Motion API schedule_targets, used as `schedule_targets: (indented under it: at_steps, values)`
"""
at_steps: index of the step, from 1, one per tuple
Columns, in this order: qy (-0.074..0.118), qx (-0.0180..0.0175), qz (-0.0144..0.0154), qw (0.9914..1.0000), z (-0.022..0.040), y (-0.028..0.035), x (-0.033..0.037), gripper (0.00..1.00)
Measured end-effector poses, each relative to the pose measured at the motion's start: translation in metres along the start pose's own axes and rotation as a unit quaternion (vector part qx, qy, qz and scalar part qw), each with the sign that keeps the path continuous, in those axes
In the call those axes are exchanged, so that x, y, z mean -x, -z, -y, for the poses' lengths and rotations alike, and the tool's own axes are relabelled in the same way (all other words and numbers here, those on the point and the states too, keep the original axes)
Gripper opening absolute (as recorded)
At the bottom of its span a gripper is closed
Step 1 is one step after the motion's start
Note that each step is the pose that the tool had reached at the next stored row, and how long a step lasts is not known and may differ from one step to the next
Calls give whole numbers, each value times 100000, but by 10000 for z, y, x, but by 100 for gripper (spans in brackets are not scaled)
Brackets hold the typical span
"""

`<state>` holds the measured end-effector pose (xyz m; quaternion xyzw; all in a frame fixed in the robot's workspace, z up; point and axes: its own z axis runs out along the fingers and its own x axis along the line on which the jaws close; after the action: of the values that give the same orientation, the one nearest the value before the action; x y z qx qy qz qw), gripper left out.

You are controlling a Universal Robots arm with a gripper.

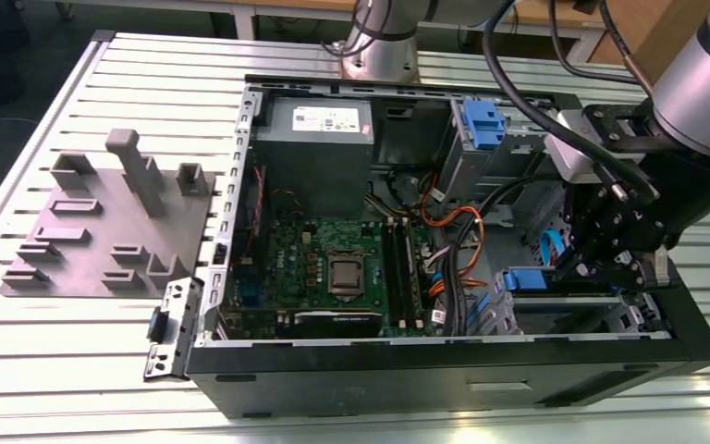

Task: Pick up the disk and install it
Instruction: 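Insert the second disk wire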

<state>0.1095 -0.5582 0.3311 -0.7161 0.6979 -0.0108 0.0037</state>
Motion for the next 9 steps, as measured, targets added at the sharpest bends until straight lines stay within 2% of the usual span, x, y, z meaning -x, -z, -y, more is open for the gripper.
schedule_targets:
  at_steps: [9]
  values:
    - [0,1,22,100000,2,-8,-2,16]
